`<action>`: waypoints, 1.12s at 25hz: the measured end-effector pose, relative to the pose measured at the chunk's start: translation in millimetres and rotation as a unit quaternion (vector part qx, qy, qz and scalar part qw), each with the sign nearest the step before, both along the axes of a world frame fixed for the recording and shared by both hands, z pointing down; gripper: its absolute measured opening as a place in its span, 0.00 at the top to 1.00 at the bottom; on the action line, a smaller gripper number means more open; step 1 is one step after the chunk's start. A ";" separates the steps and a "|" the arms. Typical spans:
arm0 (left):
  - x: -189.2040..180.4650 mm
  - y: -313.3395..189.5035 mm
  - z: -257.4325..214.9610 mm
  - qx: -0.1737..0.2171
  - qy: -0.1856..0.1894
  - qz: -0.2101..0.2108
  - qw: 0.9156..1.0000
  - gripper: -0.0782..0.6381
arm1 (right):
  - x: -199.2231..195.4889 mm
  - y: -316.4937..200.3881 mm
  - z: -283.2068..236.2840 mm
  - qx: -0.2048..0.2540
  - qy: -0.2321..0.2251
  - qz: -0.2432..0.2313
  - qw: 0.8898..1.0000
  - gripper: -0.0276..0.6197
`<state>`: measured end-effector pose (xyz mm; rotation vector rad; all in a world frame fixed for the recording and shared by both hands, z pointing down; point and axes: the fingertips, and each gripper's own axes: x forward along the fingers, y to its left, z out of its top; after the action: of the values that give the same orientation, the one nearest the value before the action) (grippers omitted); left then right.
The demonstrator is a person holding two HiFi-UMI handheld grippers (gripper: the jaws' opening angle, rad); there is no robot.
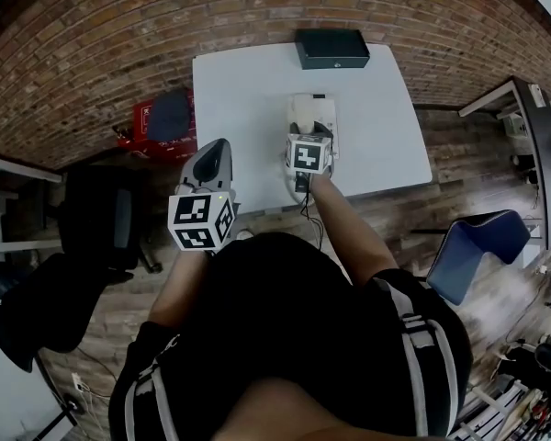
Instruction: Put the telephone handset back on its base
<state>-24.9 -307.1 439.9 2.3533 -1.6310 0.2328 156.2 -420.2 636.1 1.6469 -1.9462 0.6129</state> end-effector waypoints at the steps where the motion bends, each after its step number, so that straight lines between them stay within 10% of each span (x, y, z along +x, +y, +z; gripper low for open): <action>1: -3.0 -0.6 0.2 -0.001 -0.001 -0.003 1.000 0.90 | 0.6 -1.0 5.0 -0.004 0.001 0.002 1.000 0.64; 28: -60.4 -10.9 12.8 -0.019 -0.015 -0.048 0.999 0.90 | -11.3 -36.3 63.1 -0.060 0.002 0.015 0.998 0.64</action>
<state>-85.3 -318.0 452.7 2.2476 -1.7312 0.2781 144.9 -456.5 699.2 1.6031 -1.8472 0.7223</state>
